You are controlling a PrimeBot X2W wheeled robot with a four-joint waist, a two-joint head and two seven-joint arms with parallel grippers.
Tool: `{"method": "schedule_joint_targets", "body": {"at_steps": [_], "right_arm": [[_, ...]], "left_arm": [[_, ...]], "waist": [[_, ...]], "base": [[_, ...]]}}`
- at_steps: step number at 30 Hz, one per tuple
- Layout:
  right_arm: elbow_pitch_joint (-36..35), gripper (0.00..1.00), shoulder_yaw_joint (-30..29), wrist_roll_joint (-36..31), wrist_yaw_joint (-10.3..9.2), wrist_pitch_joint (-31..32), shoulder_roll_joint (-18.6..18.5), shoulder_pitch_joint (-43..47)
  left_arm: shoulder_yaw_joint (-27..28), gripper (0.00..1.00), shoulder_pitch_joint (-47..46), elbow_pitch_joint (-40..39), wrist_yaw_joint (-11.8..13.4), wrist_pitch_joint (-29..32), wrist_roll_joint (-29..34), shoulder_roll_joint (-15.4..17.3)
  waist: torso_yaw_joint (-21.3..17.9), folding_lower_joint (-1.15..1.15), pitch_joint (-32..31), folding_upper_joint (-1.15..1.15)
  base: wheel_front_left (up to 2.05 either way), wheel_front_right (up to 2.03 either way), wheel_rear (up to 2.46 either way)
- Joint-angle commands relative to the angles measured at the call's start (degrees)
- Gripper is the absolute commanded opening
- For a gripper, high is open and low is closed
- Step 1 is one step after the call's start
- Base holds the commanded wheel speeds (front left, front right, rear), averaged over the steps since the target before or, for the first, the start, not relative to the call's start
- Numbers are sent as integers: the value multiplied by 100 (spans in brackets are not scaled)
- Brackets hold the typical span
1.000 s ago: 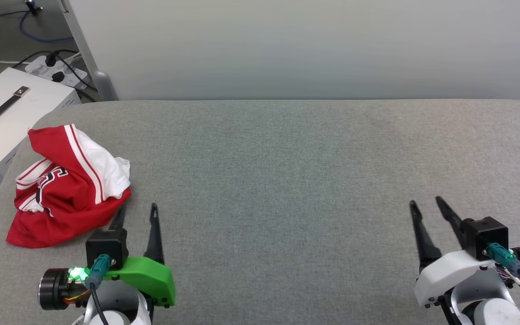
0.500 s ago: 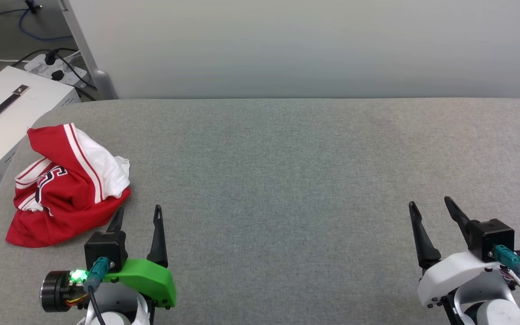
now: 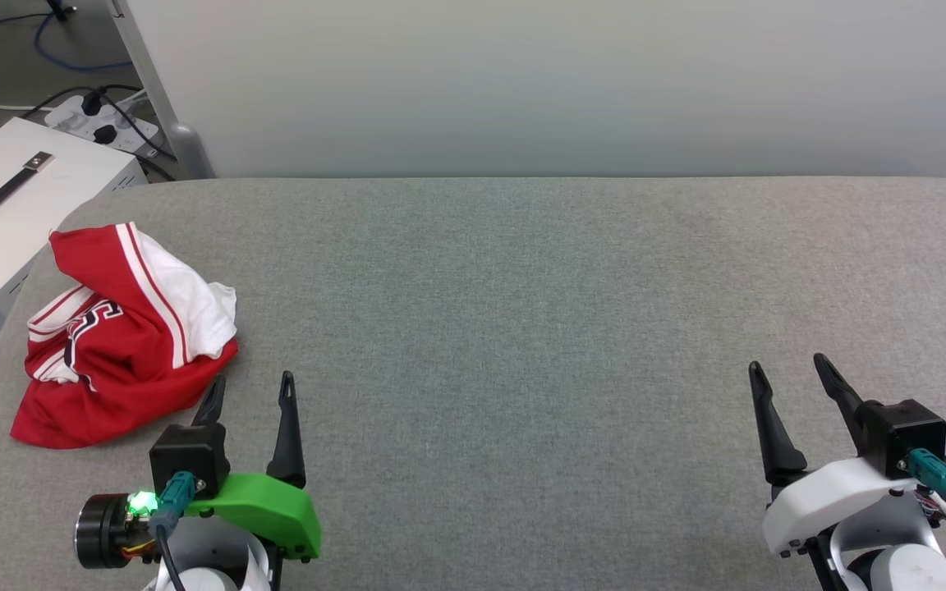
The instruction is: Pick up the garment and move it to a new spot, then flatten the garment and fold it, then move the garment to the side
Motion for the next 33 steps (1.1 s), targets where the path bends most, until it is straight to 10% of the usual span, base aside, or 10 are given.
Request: {"method": "schedule_joint_targets", "body": {"at_steps": [1,33], "right_arm": [[-23,100,-9,72,-1,-65,-3,-54],[-19,100,-64,69,-3,-438,-4,-42]], "left_arm": [[-7,100,-6,13,-36,-74,-69,-9],[-113,100,23,266,-59,-452,-306,-17]], "waist": [[2,0,4,16],[27,0,31,33]], "base": [[0,0,0],[0,0,0]]}}
